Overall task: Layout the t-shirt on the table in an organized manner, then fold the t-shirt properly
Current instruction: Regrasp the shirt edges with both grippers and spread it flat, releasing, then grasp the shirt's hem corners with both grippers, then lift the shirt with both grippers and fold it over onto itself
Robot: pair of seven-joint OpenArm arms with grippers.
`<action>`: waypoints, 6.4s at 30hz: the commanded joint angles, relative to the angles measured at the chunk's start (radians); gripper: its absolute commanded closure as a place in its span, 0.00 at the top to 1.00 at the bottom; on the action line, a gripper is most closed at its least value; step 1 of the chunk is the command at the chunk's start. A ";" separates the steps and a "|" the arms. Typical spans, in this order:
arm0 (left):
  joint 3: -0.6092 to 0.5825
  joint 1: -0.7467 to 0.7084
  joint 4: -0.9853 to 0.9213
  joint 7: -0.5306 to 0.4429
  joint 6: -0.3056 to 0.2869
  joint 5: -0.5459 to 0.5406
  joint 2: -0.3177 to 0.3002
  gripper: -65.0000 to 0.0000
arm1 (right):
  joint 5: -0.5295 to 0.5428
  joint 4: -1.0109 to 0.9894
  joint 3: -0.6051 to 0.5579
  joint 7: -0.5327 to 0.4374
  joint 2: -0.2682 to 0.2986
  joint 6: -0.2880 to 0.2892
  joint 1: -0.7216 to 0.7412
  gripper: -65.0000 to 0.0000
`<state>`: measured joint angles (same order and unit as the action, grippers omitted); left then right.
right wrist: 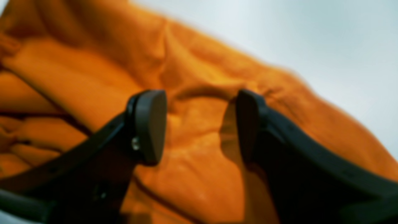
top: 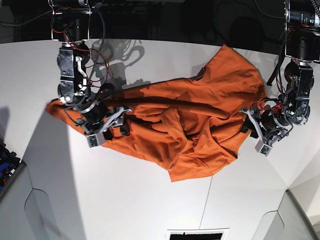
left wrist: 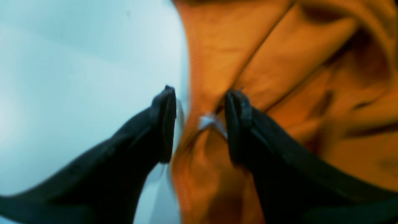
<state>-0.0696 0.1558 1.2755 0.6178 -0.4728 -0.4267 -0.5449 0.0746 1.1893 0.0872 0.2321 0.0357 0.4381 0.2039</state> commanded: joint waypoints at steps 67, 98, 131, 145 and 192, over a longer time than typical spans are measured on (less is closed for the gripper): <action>0.640 -0.779 0.311 0.252 -0.198 -0.587 -0.101 0.44 | 0.446 0.573 0.531 0.359 0.147 0.060 -0.617 0.54; 0.490 -0.638 0.288 0.150 -0.145 -0.414 -0.021 0.58 | 0.463 0.571 0.484 0.363 0.146 0.064 -0.647 0.54; 0.460 -0.657 0.235 0.164 -0.167 -0.444 -0.018 0.58 | 0.482 0.535 0.436 0.397 0.129 0.064 -0.626 0.54; 0.461 -0.655 0.235 0.153 -0.225 -0.459 0.035 0.00 | 0.485 0.515 0.311 0.386 0.088 0.065 -0.589 0.16; 0.426 -0.035 0.361 -0.109 -0.225 -0.494 -0.134 0.00 | 0.641 0.727 0.581 0.392 0.174 0.134 -0.175 0.00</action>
<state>0.3374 0.1040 1.6184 0.5404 -0.7063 -0.9039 -0.6540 0.7010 1.8965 0.6647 0.6552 0.1982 0.5804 0.0128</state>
